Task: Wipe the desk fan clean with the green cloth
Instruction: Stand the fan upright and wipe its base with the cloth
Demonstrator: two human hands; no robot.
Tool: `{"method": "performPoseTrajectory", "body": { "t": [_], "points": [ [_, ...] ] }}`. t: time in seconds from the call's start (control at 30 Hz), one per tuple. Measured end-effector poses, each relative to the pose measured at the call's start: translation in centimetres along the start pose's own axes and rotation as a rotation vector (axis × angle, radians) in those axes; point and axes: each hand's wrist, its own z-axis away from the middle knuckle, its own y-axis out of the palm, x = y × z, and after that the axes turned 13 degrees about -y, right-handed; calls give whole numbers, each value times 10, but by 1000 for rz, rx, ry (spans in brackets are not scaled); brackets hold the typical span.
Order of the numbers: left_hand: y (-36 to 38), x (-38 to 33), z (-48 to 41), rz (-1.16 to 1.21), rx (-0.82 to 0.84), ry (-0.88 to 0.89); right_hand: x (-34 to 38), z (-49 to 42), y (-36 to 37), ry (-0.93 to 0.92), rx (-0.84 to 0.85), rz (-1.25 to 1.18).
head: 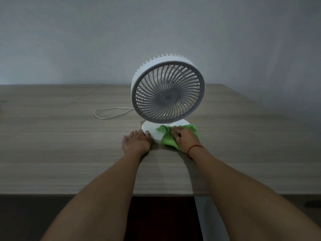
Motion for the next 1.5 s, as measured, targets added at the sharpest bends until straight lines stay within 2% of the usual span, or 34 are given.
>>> {"method": "performPoseTrajectory", "body": {
  "t": [0.2, 0.37, 0.57, 0.67, 0.8, 1.03, 1.3, 1.4, 1.5],
  "points": [
    [-3, 0, 0, 2, 13, 0, -5, -9, 8, 125, -146, -3],
    [1, -1, 0, -16, -13, -4, 9, -1, 14, -14, 52, 299],
    [0, 0, 0, -16, -14, 1, 17, 1, 8, -73, 23, 131],
    [-1, 1, 0, -18, -17, 10, 2, -1, 0, 1, -13, 18],
    [0, 0, 0, -20, -30, 22, -21, -6, -6, 169, -203, -34],
    [0, 0, 1, -20, -20, 18, -5, -9, 9, 5, -127, 162],
    [1, 0, -1, -12, -27, 9, 17, -3, 13, -131, -18, 112],
    [2, 1, -1, -8, -39, 11, 6, -4, 9, -109, -2, 74],
    [2, 1, 0, -4, -54, 19, -11, -8, 6, -16, -116, 33]
  ]
}}
